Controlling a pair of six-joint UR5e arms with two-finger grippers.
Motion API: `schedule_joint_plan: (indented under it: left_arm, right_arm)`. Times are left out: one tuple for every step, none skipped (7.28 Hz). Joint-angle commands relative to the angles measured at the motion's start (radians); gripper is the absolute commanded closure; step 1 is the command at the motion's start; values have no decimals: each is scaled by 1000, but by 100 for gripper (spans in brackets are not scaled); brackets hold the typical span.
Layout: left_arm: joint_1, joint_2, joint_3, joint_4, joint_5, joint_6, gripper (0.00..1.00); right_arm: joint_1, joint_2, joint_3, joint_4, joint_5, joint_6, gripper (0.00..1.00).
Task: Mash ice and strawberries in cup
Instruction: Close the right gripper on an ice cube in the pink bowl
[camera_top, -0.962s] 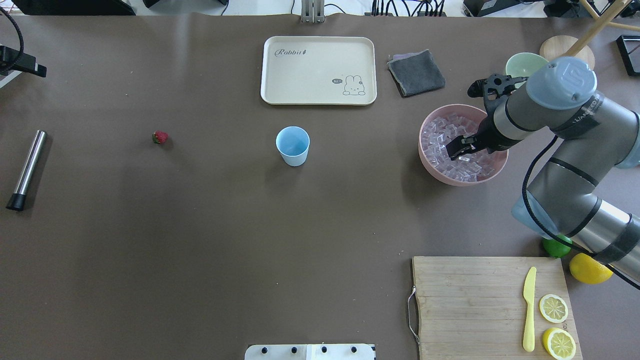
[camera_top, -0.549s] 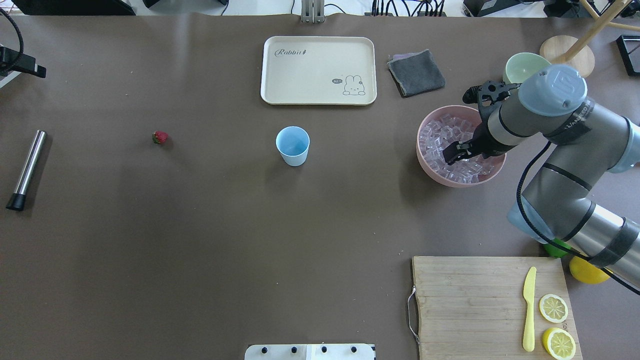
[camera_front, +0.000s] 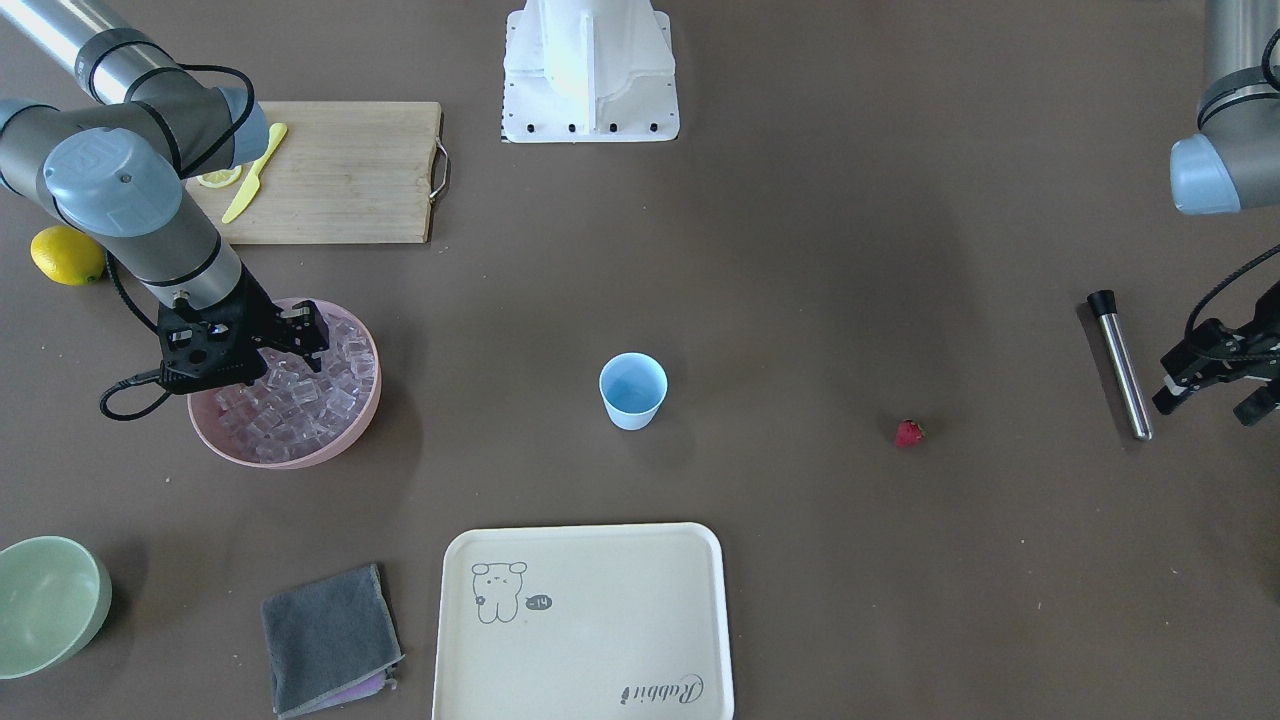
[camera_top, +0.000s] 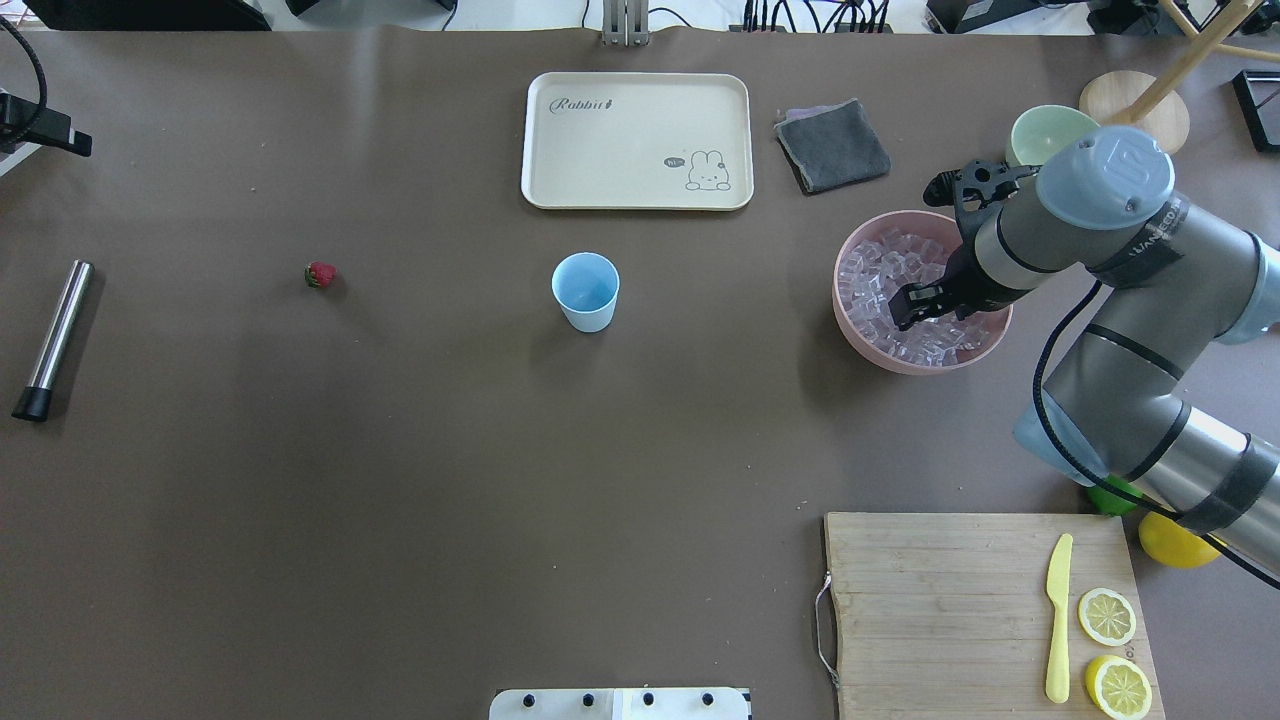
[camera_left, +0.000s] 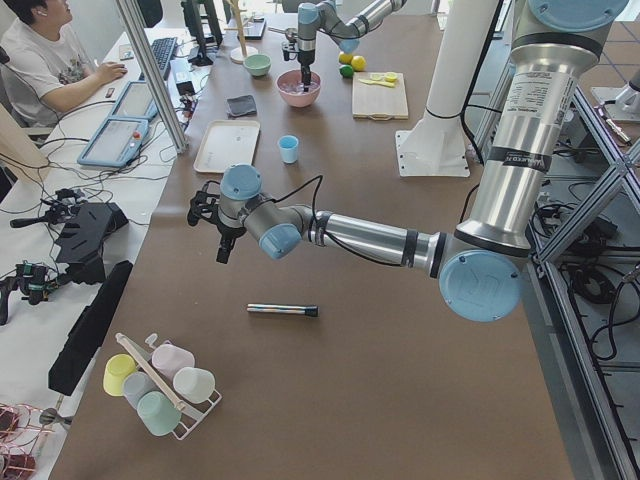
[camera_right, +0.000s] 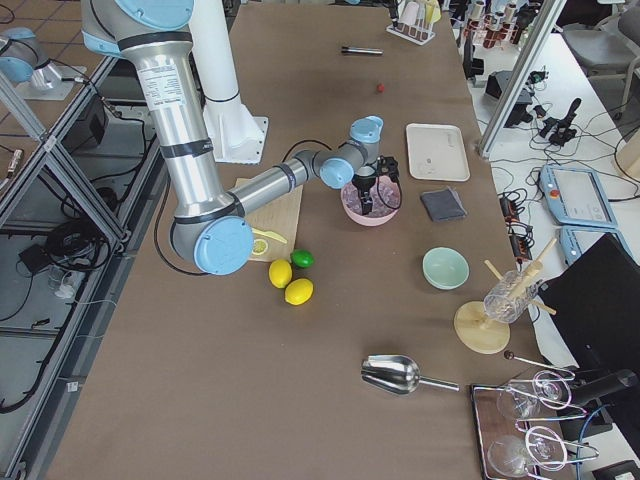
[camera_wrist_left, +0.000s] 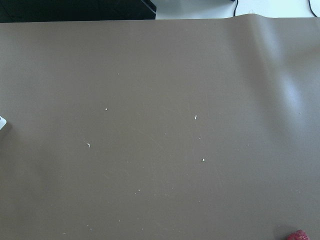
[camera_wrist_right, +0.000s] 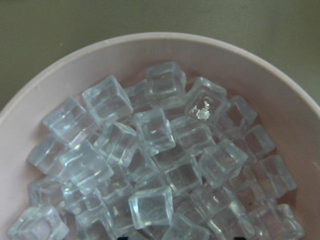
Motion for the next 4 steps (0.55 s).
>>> schedule_joint_plan:
  left_arm:
    - [0,1,1,0,0,-1,3]
    - [0,1,-1,0,0,-1,3]
    - [0,0,-1,0,0,-1,3]
    - [0,1,-1,0,0,-1,3]
  right_arm:
    - [9,1,-2,-1,1,-3,32]
    - [14,1,-4,-1,1,-5,33]
    - [21,7,-7,-3,1,-5,39]
    - [23,15,-9,-6,1,-2,43]
